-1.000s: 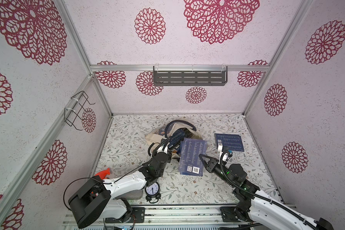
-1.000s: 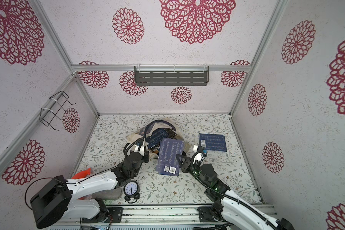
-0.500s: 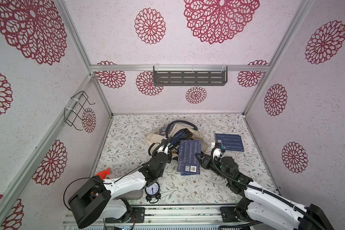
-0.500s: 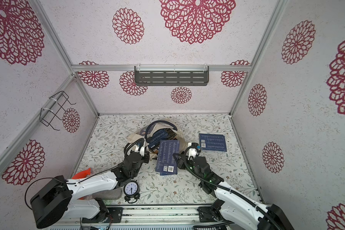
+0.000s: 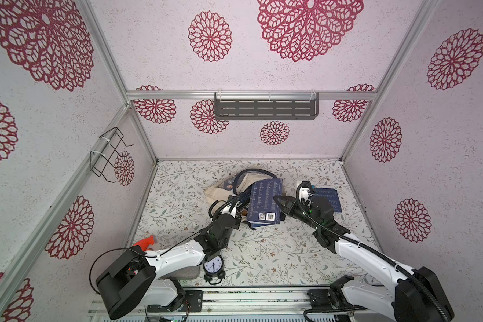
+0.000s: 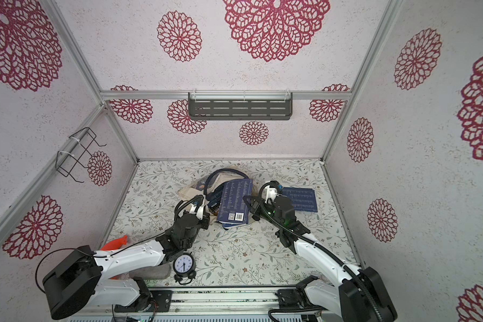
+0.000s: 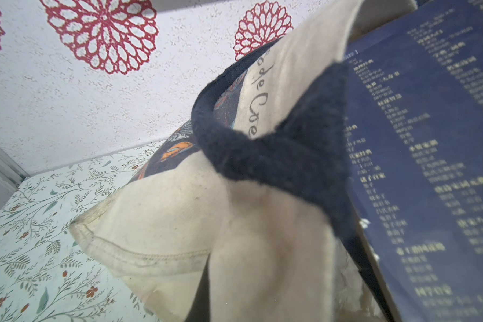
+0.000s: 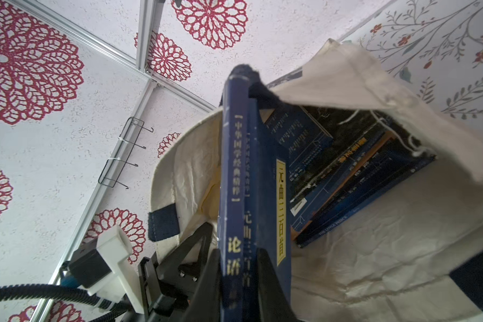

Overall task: Take out the books from the canvas bag
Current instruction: Place the books in the canvas bag.

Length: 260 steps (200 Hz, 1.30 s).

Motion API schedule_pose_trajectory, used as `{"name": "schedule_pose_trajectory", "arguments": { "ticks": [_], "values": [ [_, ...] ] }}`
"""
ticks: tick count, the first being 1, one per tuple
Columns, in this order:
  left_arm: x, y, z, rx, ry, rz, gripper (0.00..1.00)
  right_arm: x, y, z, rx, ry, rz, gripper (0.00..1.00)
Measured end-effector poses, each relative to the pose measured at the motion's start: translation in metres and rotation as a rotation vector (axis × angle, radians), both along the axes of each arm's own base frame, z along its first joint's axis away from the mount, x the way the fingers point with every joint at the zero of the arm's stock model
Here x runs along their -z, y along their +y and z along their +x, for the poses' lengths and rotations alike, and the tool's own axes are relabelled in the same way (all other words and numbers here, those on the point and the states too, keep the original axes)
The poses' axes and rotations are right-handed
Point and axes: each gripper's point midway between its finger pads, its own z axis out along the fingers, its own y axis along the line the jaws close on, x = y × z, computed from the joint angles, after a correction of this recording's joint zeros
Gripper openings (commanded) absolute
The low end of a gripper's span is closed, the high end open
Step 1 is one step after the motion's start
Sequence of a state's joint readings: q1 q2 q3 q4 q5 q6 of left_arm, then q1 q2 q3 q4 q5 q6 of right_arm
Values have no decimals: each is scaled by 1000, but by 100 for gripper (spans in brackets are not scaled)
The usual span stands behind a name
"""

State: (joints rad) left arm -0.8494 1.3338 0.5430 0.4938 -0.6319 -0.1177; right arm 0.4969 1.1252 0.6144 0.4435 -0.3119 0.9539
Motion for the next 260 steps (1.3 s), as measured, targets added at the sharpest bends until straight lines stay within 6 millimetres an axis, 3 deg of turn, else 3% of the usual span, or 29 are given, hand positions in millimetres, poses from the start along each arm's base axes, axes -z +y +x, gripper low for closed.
{"name": "schedule_pose_trajectory", "arguments": {
  "ticks": [23,85,154,199,211,235,260],
  "values": [
    [1,-3,-1,17,1,4,0,-9,-4,10,18,-19,11,0],
    [1,-6,-1,31,-2,11,0,-1,-5,22,40,-57,-23,0],
    [2,-10,-2,49,0,8,0,72,-24,32,180,-13,-85,0],
    [4,-12,-2,55,2,9,0,99,-29,50,287,-10,-92,0],
    [4,-12,-2,55,2,9,0,111,-32,55,315,18,-98,15],
    [4,-12,-2,56,3,10,0,127,-35,58,346,70,-104,24],
    [4,-13,-2,57,3,10,0,130,-35,61,355,98,-115,33]
  ]
}}
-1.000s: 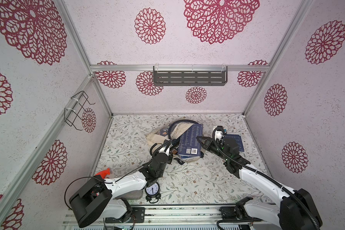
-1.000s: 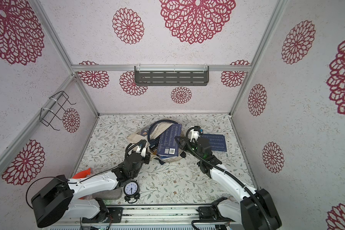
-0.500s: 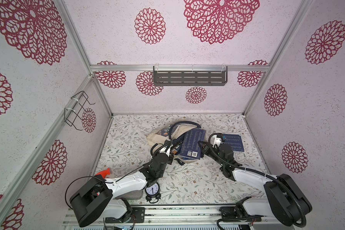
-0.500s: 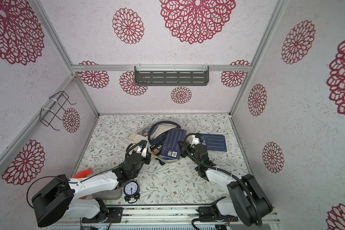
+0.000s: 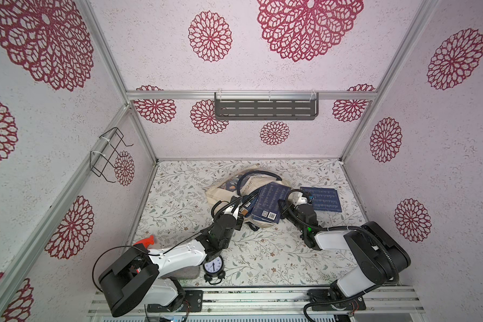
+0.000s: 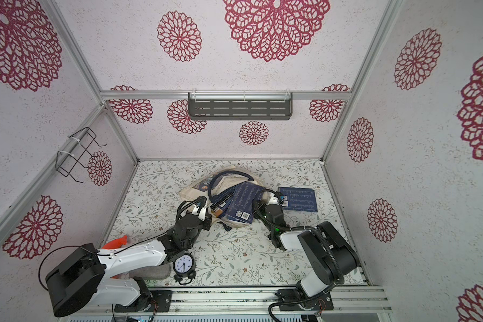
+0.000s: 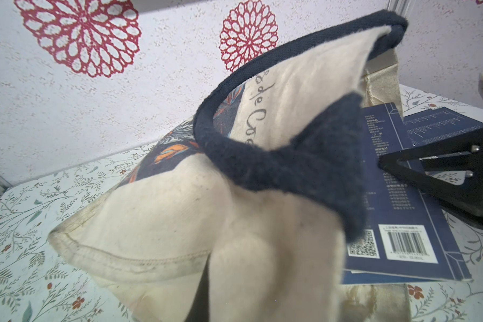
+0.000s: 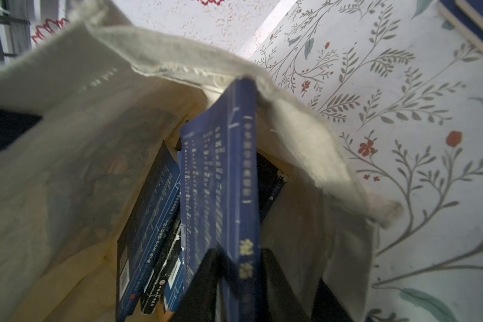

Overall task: Take out the books from the canvas bag
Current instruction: Place the books in the canvas bag.

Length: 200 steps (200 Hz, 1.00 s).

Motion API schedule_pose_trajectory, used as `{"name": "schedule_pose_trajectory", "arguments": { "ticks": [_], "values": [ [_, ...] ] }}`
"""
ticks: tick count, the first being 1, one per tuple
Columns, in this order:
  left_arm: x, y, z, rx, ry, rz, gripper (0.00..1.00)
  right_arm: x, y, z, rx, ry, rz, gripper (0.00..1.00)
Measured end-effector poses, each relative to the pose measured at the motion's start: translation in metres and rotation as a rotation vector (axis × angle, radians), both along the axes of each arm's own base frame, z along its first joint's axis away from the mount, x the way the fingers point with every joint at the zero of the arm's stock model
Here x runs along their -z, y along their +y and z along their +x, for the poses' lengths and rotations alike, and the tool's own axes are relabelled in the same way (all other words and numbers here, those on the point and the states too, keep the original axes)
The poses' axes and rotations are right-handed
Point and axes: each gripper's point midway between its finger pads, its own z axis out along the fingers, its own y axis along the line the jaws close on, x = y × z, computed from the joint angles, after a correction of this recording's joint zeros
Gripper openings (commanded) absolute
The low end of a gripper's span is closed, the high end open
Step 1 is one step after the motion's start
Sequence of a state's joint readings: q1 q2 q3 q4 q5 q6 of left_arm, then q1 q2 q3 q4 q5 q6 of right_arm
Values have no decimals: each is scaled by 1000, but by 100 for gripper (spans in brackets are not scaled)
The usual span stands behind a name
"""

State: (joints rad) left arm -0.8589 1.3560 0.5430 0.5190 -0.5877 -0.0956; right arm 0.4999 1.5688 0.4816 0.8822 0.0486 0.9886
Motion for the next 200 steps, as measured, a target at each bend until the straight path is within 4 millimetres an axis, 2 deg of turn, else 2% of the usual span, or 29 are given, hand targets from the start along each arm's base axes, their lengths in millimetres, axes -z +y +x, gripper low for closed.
{"name": "schedule_pose_trajectory", "arguments": {
  "ticks": [33,71,89,119,167,200],
  "values": [
    [0,0,0,1,1,0,0,2,2,2,-6,32,-31,36],
    [0,0,0,1,1,1,0,0,6,8,-33,60,-104,51],
    [1,-1,0,5,2,3,0,-3,8,9,-49,70,-151,55],
    [1,-1,-1,5,5,6,0,-7,7,9,-65,77,-212,57],
    [2,-1,-1,9,7,8,0,-4,5,6,-88,110,-279,55],
    [2,-2,-1,11,7,9,0,-17,7,0,-114,82,-258,62]
  ]
}}
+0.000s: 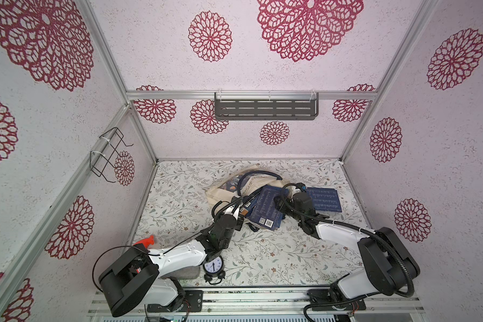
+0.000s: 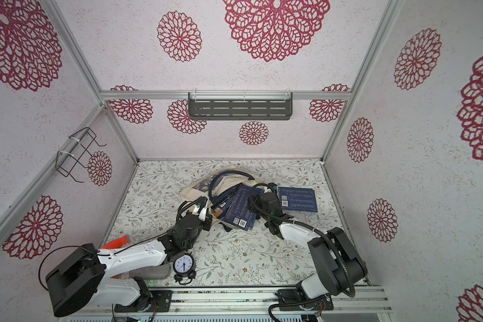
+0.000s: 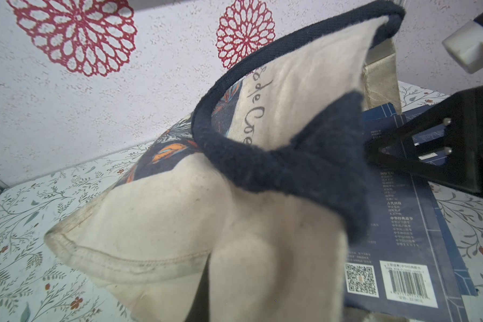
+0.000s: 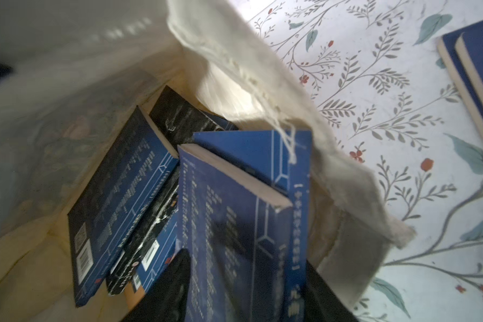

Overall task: Take out the books from the canvas bag
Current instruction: Place the books in the canvas bag, then pick up the book from the canvas bag.

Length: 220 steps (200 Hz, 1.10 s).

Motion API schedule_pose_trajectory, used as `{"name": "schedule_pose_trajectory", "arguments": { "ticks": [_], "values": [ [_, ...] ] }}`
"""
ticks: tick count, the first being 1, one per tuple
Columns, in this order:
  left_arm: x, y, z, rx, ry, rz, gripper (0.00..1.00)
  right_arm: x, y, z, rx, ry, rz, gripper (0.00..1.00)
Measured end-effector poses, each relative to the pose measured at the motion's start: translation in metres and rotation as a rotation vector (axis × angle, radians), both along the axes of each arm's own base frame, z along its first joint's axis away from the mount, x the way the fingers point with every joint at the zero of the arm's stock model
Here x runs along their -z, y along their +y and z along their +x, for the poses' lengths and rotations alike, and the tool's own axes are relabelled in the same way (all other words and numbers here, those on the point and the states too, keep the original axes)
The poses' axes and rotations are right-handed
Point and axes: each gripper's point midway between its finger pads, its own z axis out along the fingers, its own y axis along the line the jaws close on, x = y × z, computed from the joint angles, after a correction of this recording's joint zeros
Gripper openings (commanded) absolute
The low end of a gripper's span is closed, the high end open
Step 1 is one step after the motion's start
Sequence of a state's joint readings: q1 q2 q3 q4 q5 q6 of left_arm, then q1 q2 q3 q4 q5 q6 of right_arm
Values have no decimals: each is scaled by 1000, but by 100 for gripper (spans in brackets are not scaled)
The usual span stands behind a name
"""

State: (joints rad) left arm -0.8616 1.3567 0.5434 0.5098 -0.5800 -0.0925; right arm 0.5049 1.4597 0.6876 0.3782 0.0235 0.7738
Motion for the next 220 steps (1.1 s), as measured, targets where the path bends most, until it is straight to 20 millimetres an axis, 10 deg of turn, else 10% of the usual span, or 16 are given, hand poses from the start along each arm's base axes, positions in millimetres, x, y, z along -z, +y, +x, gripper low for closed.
{"name": "schedule_pose_trajectory", "arguments": {
  "ticks": [151,220],
  "values": [
    [1,-1,0,3,3,3,0,-41,15,-38,-135,-91,168,51],
    [1,-1,0,4,2,6,0,-41,17,-46,-138,-94,194,30]
  ]
}}
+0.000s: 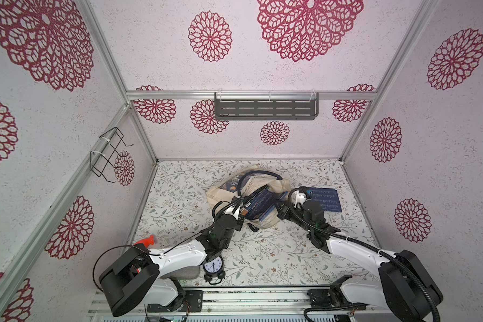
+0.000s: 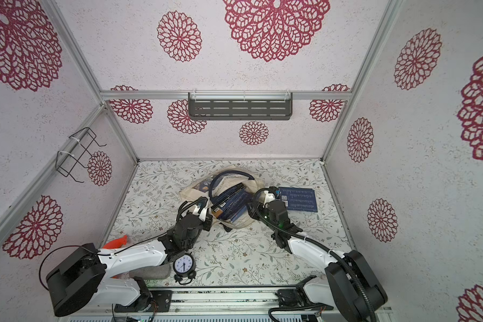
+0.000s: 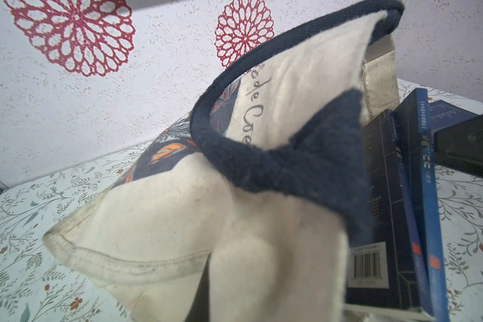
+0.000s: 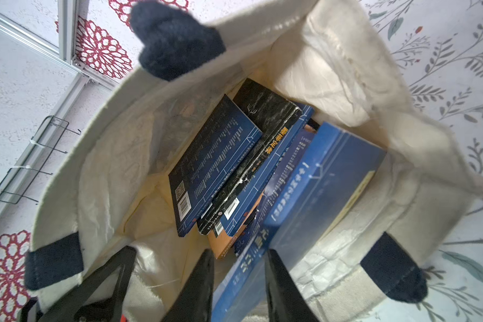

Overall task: Take out the books from the canvas bag
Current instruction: Pick up the book from the canvas bag.

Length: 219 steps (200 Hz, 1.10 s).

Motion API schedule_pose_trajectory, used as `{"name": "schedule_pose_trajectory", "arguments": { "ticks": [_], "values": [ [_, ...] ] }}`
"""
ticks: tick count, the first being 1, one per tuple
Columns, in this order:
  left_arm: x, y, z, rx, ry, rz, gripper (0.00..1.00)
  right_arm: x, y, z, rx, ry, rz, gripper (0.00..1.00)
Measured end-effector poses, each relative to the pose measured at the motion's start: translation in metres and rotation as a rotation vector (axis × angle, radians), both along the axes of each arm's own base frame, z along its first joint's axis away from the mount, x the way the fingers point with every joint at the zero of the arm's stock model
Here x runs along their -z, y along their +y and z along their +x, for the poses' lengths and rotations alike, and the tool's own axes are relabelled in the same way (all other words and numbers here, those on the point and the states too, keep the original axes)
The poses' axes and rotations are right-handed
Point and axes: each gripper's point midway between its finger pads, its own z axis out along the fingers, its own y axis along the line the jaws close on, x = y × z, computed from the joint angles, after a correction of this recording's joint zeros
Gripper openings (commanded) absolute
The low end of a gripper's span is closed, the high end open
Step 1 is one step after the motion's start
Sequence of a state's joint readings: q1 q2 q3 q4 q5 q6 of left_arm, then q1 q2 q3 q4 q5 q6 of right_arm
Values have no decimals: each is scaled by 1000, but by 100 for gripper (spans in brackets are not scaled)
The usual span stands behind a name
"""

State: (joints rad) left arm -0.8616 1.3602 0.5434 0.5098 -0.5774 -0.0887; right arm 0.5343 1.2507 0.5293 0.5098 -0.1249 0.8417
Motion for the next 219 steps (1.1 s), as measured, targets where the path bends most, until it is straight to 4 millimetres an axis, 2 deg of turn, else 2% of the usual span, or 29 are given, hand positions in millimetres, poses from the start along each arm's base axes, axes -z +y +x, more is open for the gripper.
{"name": "schedule_pose_trajectory", "arguments": {
  "ticks": [30,47,67,127,145,173,206,219],
  "values": [
    [0,0,0,0,0,0,0,10,-4,0,22,35,-19,37],
    [0,0,0,0,0,0,0,18,-5,0,31,68,-25,38],
    [0,0,0,0,0,1,0,27,-7,-3,37,105,-36,28],
    [1,-1,-1,3,4,5,0,47,-24,-9,134,192,-44,11],
    [1,-1,-1,4,6,6,0,56,-31,-15,155,210,-48,11],
    [1,-2,-1,7,7,8,0,61,-33,-15,166,223,-52,19],
    [1,-2,-1,6,7,8,0,70,-29,-10,164,246,-68,19],
    [1,-2,-1,7,7,8,0,75,-29,-9,166,261,-71,12]
  ]
}}
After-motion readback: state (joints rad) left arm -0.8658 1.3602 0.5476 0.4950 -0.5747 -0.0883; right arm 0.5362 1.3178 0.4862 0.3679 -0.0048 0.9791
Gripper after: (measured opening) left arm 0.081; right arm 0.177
